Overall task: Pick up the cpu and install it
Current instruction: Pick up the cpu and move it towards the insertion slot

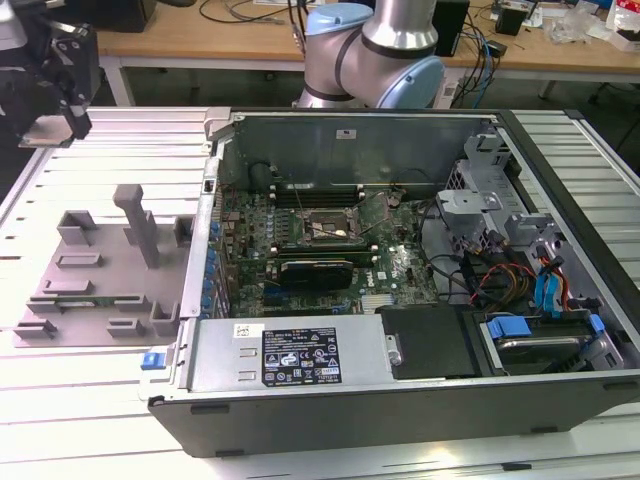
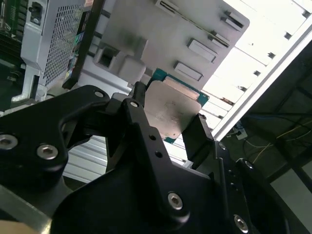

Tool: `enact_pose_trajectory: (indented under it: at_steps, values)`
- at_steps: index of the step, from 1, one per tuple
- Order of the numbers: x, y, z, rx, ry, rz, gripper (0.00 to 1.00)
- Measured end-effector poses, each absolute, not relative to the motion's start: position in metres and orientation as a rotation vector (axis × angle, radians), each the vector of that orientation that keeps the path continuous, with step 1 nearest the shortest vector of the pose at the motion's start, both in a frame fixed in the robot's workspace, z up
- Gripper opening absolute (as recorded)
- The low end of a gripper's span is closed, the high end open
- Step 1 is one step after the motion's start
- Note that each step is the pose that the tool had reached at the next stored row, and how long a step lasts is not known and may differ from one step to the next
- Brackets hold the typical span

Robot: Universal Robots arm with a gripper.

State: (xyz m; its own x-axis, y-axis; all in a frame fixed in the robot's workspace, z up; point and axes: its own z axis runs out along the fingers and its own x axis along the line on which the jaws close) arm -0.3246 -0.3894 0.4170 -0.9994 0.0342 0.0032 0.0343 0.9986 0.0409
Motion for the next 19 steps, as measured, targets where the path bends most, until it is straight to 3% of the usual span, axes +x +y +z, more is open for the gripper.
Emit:
enact_pose_trajectory:
  at_steps: [19]
  values:
    - [-0.253,-0.389,0.417,-0.054,-3.132,-0.064,0.55]
